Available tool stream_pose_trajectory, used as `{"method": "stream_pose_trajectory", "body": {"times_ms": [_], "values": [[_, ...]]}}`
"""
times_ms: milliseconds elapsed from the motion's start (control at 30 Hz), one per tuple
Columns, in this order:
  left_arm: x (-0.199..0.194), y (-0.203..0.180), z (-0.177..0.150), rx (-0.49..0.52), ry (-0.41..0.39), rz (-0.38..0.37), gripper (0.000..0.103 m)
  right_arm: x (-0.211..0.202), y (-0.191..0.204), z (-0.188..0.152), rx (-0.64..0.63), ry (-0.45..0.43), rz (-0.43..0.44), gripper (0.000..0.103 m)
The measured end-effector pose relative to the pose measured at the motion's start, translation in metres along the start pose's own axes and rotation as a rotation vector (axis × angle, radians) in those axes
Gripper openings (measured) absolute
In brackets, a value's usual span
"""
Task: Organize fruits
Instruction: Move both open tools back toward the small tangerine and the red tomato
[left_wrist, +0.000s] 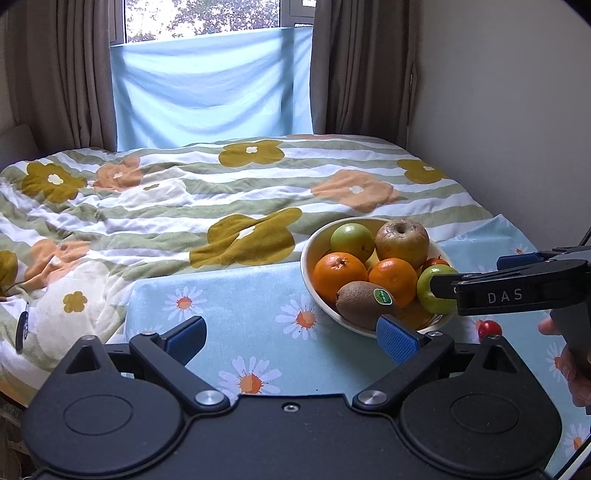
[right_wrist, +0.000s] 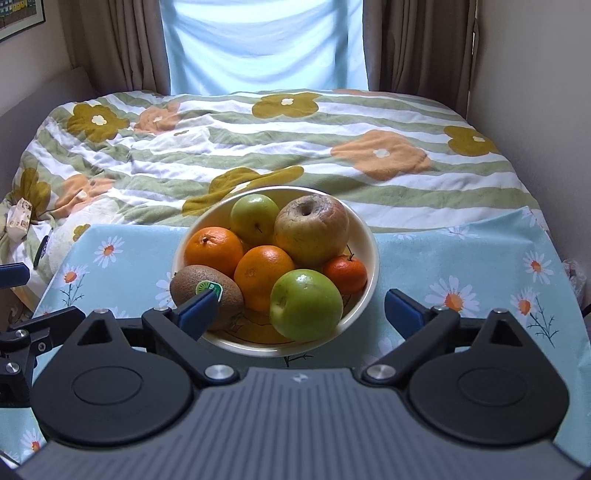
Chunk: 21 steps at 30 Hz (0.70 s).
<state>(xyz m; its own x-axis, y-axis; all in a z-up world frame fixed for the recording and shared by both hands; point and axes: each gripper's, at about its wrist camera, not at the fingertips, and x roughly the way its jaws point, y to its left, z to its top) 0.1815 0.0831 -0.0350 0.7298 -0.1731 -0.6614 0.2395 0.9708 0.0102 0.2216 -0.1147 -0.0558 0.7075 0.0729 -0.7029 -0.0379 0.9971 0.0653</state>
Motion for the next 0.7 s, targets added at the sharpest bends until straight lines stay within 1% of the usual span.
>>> {"method": "stream_pose_trajectory", "body": {"times_ms": [300,433,700], "values": [[-0.044,-0.018,-0.006,-0.064,-0.062,0.077,0.100,-0.053,-0.017,0.001,-0.036,-0.050,0.053,0.103],[-0.065,-0.032,-0.012,-0.087,-0.100,0.126,0.100,-0.077,-0.029,-0.007,-0.056,-0.060,0.050,0.103],[-0.105,-0.068,-0.029,-0.118,-0.144,0.186,0.100,-0.124,-0.057,-0.024,-0.061,-0.099,0.099,0.103]]}}
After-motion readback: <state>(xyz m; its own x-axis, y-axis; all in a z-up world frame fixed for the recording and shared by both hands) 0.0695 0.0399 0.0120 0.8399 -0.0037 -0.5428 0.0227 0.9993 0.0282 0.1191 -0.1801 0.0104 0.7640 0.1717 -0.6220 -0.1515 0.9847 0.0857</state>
